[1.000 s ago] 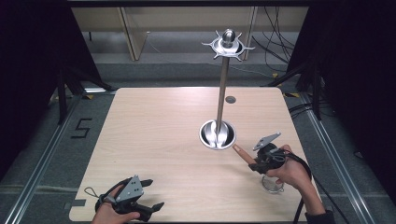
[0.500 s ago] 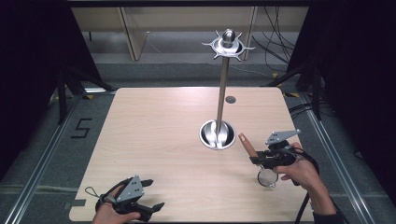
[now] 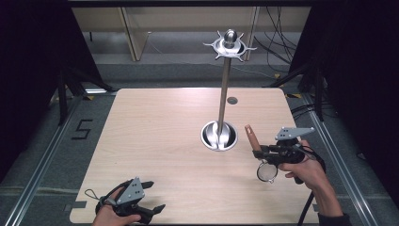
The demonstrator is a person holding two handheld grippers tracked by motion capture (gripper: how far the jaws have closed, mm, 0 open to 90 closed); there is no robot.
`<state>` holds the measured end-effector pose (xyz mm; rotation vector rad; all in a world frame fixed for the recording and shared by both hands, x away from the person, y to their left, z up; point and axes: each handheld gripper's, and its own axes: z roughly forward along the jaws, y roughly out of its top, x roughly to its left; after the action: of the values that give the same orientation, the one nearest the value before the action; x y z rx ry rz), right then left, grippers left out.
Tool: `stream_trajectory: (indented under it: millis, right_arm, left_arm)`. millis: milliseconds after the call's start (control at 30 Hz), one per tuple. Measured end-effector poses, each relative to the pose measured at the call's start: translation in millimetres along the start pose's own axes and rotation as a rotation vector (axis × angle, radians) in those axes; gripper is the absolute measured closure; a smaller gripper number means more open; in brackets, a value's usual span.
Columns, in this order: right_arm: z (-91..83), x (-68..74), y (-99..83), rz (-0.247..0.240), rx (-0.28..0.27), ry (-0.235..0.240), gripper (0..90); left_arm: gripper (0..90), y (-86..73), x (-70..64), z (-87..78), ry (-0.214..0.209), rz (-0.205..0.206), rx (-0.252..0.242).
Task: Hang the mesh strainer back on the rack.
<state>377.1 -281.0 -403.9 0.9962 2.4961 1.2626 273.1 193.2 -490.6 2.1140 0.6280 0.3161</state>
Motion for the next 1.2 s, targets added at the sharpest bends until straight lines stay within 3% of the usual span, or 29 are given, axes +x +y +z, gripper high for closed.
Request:
stream_trajectory:
  millis: [100,200,400,467,533,833,867,1000,1033,1200]
  right_arm:
    - [-2.0,0.4,2.7,-0.003,-0.028,-0.01,71.3]
    - [-3.5,1.3,7.0,-0.003,-0.053,-0.019,71.3]
    - [-3.9,5.1,15.0,-0.02,-0.059,-0.015,71.3]
    - [-3.1,4.3,18.6,-0.043,-0.088,-0.023,71.3]
    - [-5.2,6.2,23.8,-0.031,-0.086,-0.018,71.3]
    - [-9.0,12.1,48.5,-0.057,-0.185,-0.019,71.3]
    - [-9.8,13.3,51.2,-0.05,-0.166,-0.003,71.3]
    - [-5.1,15.1,57.6,-0.065,-0.198,-0.01,71.3]
    - [-5.9,16.1,58.9,-0.052,-0.176,0.005,71.3]
    - [-0.9,17.4,66.4,-0.07,-0.216,0.007,71.3]
  left_arm:
    - [15.3,0.0,1.1,-0.9,0.011,0.016,0.012]
    - [15.3,-0.4,0.2,0.1,0.002,-0.002,0.002]
    - [15.3,0.1,0.5,-0.4,-0.001,-0.001,0.016]
    - [15.3,0.4,0.4,-0.6,-0.001,0.001,0.021]
    - [15.3,0.3,0.1,-0.2,0.007,0.005,0.014]
    - [15.3,0.4,0.5,0.0,0.003,0.004,0.016]
    - [15.2,0.3,0.7,-0.1,-0.001,0.003,0.017]
    - [15.3,0.4,0.8,-0.3,-0.002,0.002,0.02]
    - [15.3,0.4,0.6,-0.1,-0.001,0.002,0.018]
    - [15.3,0.3,1.0,-0.3,-0.004,0.002,0.019]
